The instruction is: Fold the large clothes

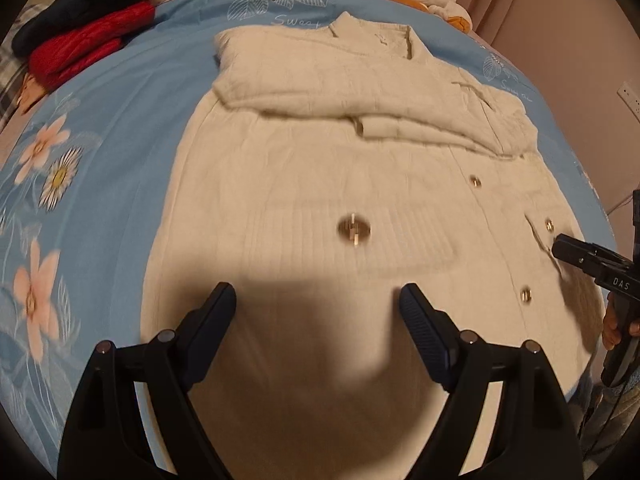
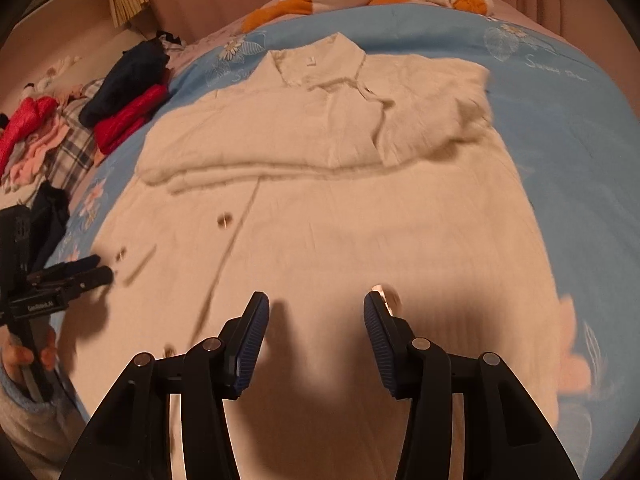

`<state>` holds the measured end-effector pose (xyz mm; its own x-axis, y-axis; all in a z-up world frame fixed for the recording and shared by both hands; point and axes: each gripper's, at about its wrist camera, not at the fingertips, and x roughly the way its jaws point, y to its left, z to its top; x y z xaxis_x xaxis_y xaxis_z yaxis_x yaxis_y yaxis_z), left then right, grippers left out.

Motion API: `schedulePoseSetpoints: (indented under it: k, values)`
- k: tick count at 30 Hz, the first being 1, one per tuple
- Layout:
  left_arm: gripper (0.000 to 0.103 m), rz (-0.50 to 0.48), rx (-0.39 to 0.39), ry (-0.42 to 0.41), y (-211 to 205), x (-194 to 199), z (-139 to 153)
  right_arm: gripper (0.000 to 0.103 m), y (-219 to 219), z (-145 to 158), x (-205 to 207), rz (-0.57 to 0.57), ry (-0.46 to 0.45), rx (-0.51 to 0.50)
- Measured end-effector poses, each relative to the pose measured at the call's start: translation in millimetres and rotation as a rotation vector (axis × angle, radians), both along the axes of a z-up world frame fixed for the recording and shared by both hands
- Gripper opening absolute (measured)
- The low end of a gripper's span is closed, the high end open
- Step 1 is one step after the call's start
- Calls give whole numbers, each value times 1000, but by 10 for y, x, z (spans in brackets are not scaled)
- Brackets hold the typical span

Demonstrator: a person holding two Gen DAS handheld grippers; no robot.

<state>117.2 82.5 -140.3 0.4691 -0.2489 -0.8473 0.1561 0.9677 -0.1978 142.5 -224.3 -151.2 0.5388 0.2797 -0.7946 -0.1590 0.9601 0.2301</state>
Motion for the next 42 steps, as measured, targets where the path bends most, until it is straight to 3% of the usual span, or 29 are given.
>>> schedulePoseSetpoints:
  k: [4,9,23,27,30,36,42]
  values:
    - [84,48,13,-2,42,-283,24,52,-111,-73,-210,-19,6,29]
    - [85,128,-28,-18,121,-499,132,54,-363,13,-362,-96,8,172]
    - [86,220,4,-38,350,-752,191,55,-761,54,-732,-284,-36,204]
    - [86,252,-22,-24,488,-762,156,56,-913,71,-777,-330,-49,200]
    - [86,255,-105,1,628,-741,104,58,-1057,13,-776,-366,-36,198]
    - [87,212,-397,49,852,-690,13,60,-1212,-181,-771,-353,32,282]
    - [88,153,-519,78,876,-568,-30,65,-1218,-202,-714,-255,29,378]
